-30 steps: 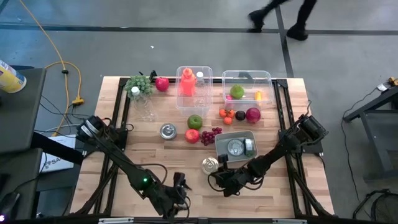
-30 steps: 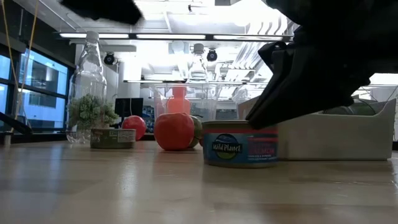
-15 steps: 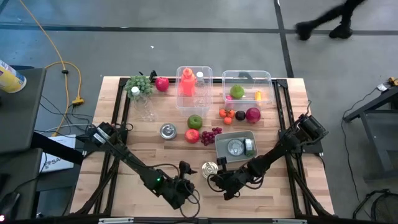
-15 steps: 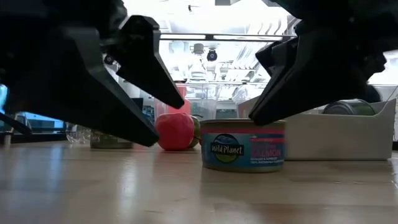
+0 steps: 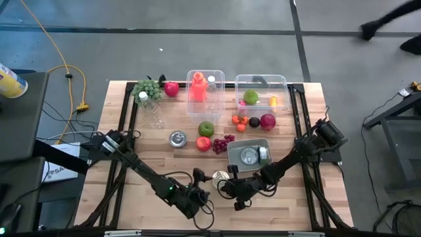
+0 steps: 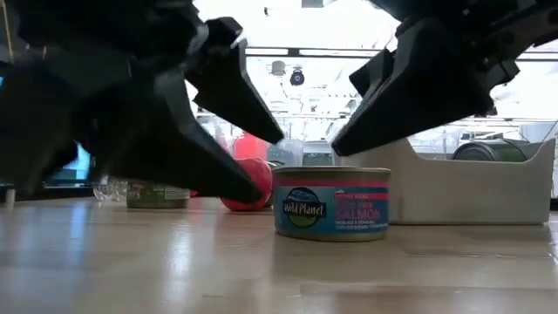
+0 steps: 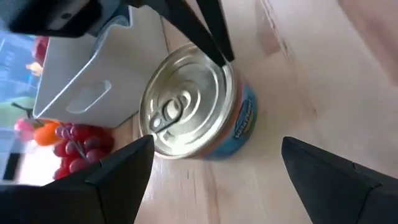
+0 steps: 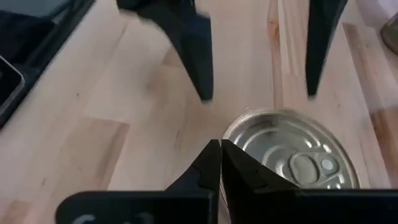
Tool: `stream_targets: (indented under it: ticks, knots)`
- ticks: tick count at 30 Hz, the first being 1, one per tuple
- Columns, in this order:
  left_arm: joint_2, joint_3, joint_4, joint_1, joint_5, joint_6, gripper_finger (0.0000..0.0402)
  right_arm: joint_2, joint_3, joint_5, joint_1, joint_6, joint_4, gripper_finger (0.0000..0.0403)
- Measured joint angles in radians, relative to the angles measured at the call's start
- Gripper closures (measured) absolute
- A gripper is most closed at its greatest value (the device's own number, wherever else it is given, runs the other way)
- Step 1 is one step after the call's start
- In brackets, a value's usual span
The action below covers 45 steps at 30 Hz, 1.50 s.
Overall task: Pick & Place Food Item
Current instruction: Put the blue pink tuna can into the gray bin
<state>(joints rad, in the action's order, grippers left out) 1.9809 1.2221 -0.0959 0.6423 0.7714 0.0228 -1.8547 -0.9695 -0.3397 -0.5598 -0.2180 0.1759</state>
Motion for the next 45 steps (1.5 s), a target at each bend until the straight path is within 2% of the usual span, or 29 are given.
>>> stream_targets:
  ticks: [7,11,15,21,26,32,35,40,45]
  knots:
    - [0.043,0.0,0.034,0.001,0.097,0.047,0.006,0.04,0.0,-0.019,0.0,0.002,-0.017,0.0401]
    - [0.045,0.0,0.041,0.0,0.098,0.051,0.006,0.046,-0.001,0.028,-0.002,0.004,-0.031,0.04]
    - [0.045,0.0,0.05,0.001,0.096,0.05,0.006,0.046,-0.002,0.026,-0.01,0.003,-0.048,0.0397]
    - [0.045,0.0,0.056,0.001,0.063,0.028,0.006,0.046,-0.002,0.019,-0.009,-0.023,-0.056,0.0358]
    - [0.045,0.0,0.084,0.001,-0.075,-0.005,0.006,0.046,-0.002,-0.028,-0.003,-0.025,-0.062,0.0314]
    - [0.042,0.002,0.055,0.0,-0.121,-0.052,0.006,0.046,-0.002,-0.036,0.006,-0.027,-0.067,0.028]
    - [0.039,0.003,0.03,-0.011,-0.172,-0.1,0.006,0.046,-0.002,-0.039,0.01,-0.049,-0.076,0.0273]
    - [0.036,0.006,-0.084,-0.03,-0.32,-0.255,0.006,0.046,-0.002,-0.054,0.013,-0.051,-0.107,0.0274]
    - [0.038,0.005,-0.156,0.006,-0.335,-0.314,0.006,0.047,-0.005,-0.061,0.017,-0.047,-0.099,0.0273]
